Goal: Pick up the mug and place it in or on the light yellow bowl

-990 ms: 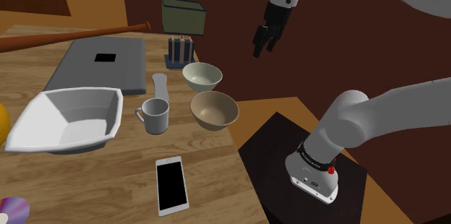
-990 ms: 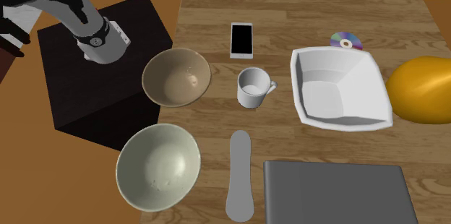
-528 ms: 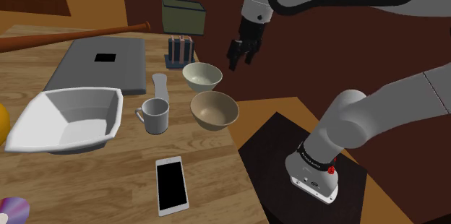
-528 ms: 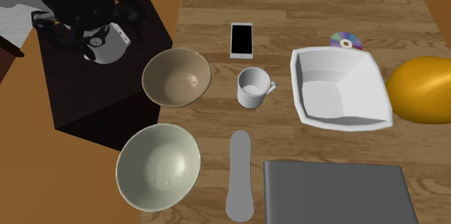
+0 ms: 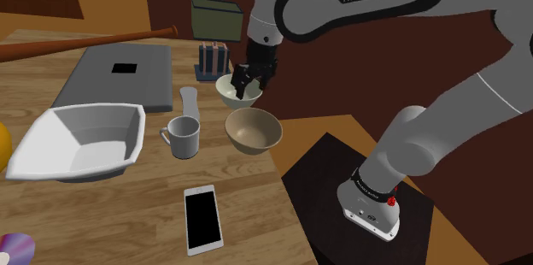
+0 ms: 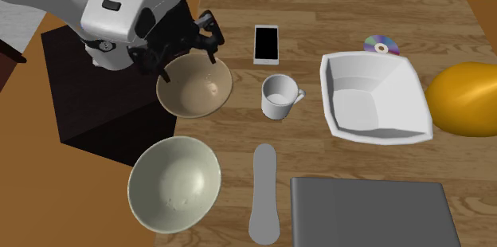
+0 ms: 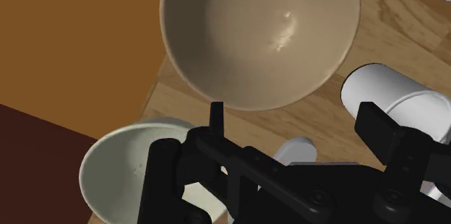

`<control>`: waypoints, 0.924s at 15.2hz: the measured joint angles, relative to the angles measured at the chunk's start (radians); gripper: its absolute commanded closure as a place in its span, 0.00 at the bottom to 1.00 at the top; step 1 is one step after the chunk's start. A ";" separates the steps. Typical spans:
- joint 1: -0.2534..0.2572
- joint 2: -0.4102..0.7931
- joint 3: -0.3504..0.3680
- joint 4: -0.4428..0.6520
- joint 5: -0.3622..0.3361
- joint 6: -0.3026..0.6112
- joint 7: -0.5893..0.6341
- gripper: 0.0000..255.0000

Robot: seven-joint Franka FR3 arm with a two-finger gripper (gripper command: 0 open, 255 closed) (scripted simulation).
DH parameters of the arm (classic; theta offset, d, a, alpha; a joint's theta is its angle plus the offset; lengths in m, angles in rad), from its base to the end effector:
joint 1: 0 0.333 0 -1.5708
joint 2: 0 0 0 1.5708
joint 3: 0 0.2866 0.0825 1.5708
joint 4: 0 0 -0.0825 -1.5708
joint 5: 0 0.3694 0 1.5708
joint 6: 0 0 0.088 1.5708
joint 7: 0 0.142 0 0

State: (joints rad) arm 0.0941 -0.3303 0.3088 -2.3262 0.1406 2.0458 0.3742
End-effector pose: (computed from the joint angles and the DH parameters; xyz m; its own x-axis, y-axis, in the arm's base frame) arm 0.4113 0.1889 0.4089 0.9986 -0.0477 0.0243 -0.0467 -0.9981 -0.0403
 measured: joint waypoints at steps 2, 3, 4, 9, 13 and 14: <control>0.003 0.070 0.028 0.036 -0.011 0.040 0.042 0.00; 0.005 0.106 0.042 0.055 -0.018 0.059 0.065 0.00; 0.006 0.134 0.051 0.061 -0.025 0.083 0.081 0.00; 0.023 0.311 0.105 0.161 -0.091 0.167 0.202 0.00; 0.053 0.452 0.125 0.255 -0.164 0.212 0.297 0.00; 0.057 0.468 0.125 0.258 -0.173 0.225 0.308 0.00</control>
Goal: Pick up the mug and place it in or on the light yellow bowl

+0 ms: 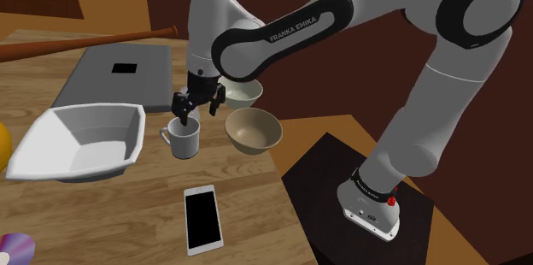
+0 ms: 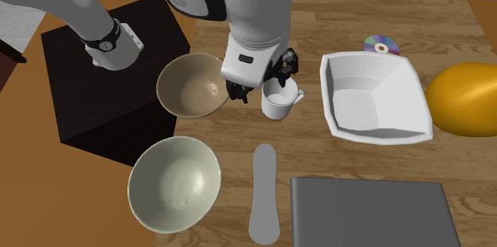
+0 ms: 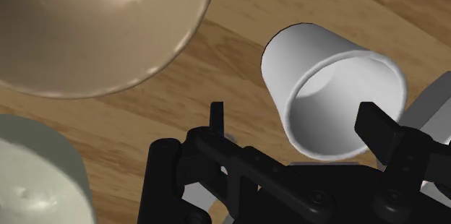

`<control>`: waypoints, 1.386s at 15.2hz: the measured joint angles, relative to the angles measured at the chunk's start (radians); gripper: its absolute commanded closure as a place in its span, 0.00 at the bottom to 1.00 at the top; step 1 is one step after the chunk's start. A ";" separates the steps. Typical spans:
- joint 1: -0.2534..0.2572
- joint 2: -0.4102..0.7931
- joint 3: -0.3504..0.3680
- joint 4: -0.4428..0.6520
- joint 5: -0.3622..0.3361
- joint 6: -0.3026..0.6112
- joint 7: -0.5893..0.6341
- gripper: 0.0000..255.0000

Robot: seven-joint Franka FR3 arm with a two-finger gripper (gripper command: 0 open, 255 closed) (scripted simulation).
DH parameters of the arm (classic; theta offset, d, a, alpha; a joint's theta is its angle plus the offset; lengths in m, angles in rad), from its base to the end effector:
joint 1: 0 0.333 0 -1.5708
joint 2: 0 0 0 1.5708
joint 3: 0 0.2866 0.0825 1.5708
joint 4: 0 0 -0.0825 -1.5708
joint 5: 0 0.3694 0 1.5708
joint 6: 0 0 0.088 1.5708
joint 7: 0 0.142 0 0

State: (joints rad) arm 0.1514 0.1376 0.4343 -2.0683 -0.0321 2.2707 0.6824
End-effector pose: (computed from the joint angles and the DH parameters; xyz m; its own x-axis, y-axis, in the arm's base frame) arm 0.4722 0.3094 0.3239 0.9956 -0.0842 0.0407 -0.0810 -0.9940 -0.0739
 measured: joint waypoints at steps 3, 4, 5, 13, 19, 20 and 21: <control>0.006 0.033 -0.002 -0.001 -0.019 0.031 0.016 0.00; 0.007 0.042 -0.003 -0.003 -0.024 0.041 0.018 0.00; 0.010 0.052 -0.005 -0.005 -0.030 0.053 0.024 0.00; 0.013 0.067 -0.007 -0.012 -0.039 0.074 0.030 0.00; 0.013 0.068 -0.007 -0.012 -0.039 0.074 0.030 1.00; 0.013 0.068 -0.007 -0.012 -0.039 0.074 0.030 1.00; 0.013 0.068 -0.007 -0.012 -0.039 0.074 0.030 1.00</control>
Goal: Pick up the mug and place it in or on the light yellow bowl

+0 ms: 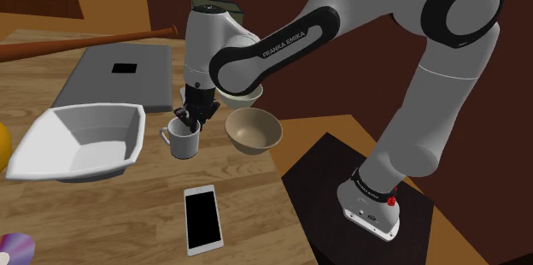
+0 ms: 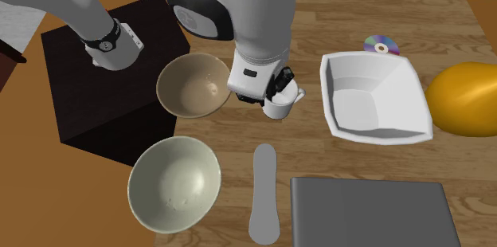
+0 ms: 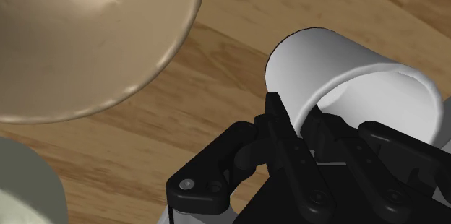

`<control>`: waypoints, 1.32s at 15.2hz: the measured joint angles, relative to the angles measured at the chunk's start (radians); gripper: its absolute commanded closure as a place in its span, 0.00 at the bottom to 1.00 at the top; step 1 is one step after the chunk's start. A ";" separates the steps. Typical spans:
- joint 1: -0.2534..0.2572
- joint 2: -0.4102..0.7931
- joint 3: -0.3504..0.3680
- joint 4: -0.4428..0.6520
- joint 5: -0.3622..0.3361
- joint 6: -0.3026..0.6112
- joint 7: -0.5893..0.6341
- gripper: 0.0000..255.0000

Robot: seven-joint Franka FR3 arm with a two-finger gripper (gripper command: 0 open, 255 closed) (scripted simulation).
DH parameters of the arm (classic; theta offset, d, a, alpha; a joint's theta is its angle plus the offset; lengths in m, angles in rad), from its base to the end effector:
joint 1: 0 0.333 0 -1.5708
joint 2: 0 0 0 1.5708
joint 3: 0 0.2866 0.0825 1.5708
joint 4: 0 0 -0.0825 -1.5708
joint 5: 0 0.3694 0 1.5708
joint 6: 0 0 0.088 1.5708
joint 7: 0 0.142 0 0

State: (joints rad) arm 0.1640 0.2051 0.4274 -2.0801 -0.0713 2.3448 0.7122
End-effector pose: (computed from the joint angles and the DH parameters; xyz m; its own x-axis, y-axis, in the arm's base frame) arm 0.4749 0.3143 0.2908 0.9955 -0.0856 0.0412 -0.0823 -0.9938 -0.0749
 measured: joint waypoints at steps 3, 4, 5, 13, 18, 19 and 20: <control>0.000 0.000 0.000 0.000 0.000 0.000 0.000 1.00; -0.001 -0.004 0.001 0.002 0.003 -0.006 -0.001 1.00; -0.001 -0.009 0.002 0.006 0.005 -0.014 -0.003 1.00; -0.010 -0.065 0.009 0.050 0.038 -0.108 -0.024 1.00; -0.013 -0.095 0.011 0.085 0.055 -0.171 -0.034 1.00; -0.014 -0.101 0.011 0.094 0.058 -0.185 -0.036 1.00; -0.015 -0.106 0.011 0.103 0.061 -0.199 -0.039 1.00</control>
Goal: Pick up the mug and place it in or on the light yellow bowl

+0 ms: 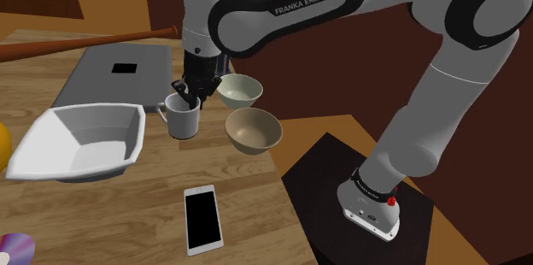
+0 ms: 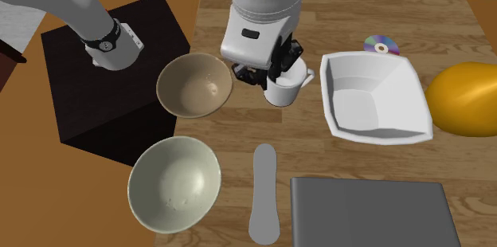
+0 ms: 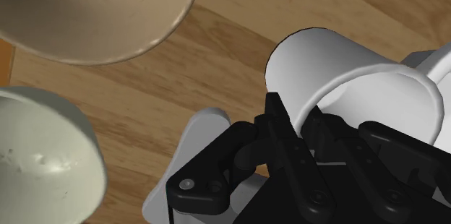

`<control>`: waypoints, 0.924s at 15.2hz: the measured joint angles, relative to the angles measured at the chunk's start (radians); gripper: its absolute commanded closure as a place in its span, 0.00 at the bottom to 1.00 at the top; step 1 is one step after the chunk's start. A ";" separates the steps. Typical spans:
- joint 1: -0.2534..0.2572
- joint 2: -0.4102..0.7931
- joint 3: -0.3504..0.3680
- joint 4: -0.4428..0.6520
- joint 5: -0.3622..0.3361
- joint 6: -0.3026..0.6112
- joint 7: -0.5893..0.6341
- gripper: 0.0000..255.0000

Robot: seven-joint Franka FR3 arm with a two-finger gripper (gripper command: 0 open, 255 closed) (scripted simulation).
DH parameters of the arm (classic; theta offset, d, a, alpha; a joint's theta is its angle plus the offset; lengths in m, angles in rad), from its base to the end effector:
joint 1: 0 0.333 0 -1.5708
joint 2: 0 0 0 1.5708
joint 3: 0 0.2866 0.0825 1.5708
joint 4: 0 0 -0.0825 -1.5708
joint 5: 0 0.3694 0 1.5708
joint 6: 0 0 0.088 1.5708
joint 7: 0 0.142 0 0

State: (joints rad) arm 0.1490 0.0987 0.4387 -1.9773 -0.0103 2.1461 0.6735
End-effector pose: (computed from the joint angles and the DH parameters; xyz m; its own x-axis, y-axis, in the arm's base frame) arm 0.4770 0.3136 0.3732 0.9955 -0.0855 0.0416 -0.0822 -0.9938 -0.0752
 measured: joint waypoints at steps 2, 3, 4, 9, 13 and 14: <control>-0.001 -0.010 0.001 0.015 0.005 -0.024 -0.002 1.00; 0.000 -0.012 0.001 0.025 0.006 -0.037 -0.001 1.00; 0.001 -0.014 0.002 0.036 0.006 -0.049 0.000 1.00; -0.002 -0.034 0.002 0.081 0.016 -0.112 -0.006 1.00; -0.003 -0.047 0.002 0.119 0.022 -0.161 -0.009 1.00; -0.003 -0.048 0.001 0.132 0.023 -0.176 -0.010 1.00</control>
State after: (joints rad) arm 0.1455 0.0508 0.4400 -1.8453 0.0125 1.9705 0.6638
